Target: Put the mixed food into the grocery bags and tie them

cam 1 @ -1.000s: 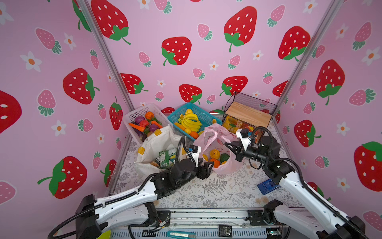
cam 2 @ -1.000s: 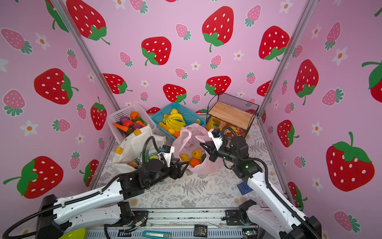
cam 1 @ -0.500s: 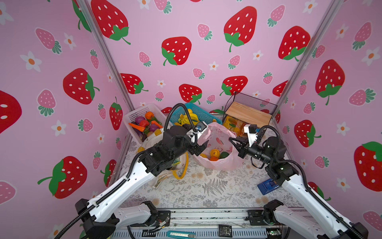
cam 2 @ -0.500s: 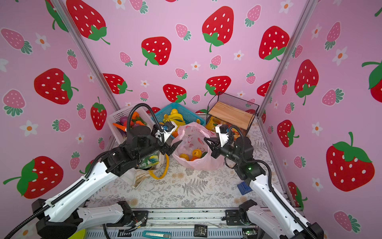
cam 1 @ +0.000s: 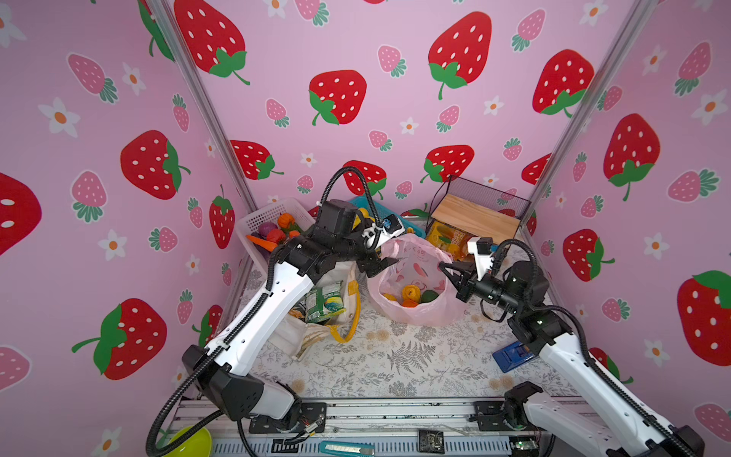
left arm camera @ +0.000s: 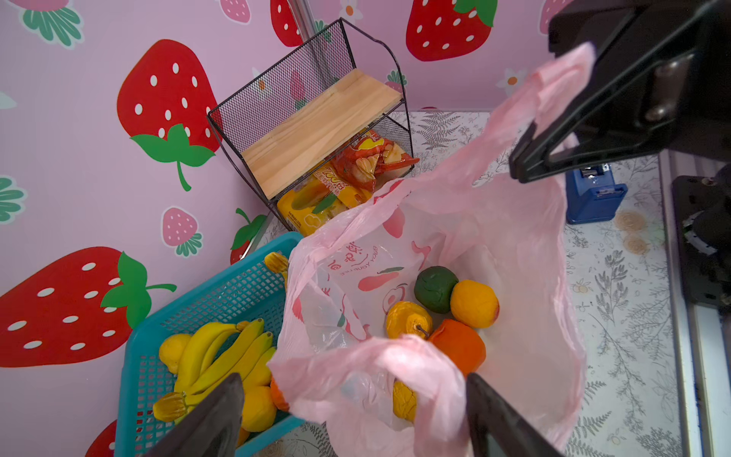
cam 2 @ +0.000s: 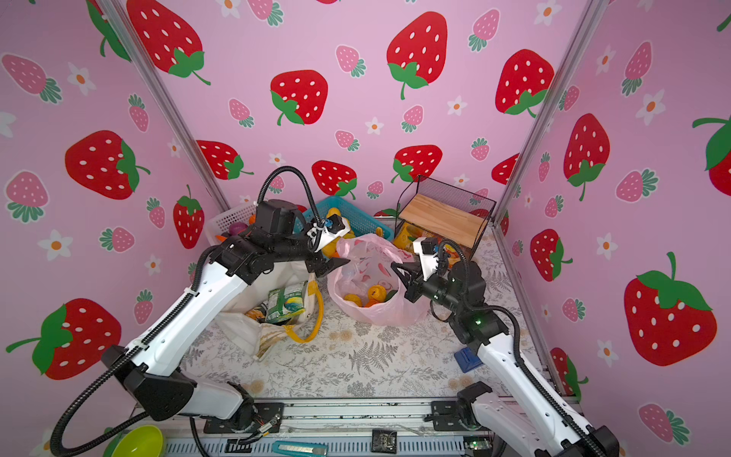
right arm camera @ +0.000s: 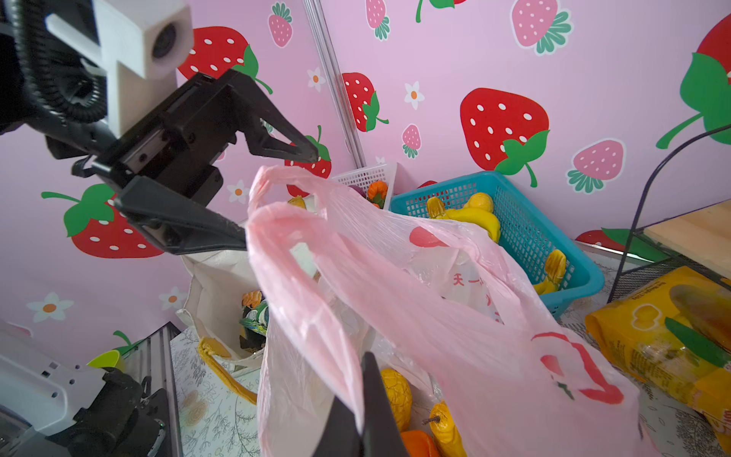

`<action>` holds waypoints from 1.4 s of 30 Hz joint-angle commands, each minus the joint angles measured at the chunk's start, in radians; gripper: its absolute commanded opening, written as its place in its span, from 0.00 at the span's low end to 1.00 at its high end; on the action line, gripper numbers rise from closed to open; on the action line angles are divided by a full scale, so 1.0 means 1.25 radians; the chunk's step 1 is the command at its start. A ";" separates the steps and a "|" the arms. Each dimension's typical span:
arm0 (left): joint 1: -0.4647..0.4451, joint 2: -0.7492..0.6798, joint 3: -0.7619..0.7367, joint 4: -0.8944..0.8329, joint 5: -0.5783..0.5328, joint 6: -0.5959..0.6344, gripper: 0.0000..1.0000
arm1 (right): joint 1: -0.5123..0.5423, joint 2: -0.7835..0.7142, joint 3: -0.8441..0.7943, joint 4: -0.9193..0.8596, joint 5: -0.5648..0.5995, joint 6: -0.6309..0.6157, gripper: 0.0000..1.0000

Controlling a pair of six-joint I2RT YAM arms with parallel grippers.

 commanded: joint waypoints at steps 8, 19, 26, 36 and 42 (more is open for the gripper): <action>0.008 0.072 0.121 -0.077 0.208 0.002 0.25 | -0.031 0.035 0.045 -0.086 0.183 0.014 0.00; 0.007 -0.165 -0.288 0.459 0.070 -0.556 0.00 | -0.084 0.051 0.095 -0.005 0.435 0.080 0.59; -0.001 -0.200 -0.330 0.491 -0.053 -0.785 0.00 | -0.001 -0.100 0.080 -0.010 0.396 -0.157 0.92; -0.012 -0.211 -0.355 0.491 -0.057 -0.828 0.00 | 0.205 -0.080 0.074 0.064 0.210 -0.366 0.95; -0.013 -0.214 -0.354 0.488 -0.042 -0.831 0.00 | 0.214 0.150 0.080 0.195 0.043 -0.361 1.00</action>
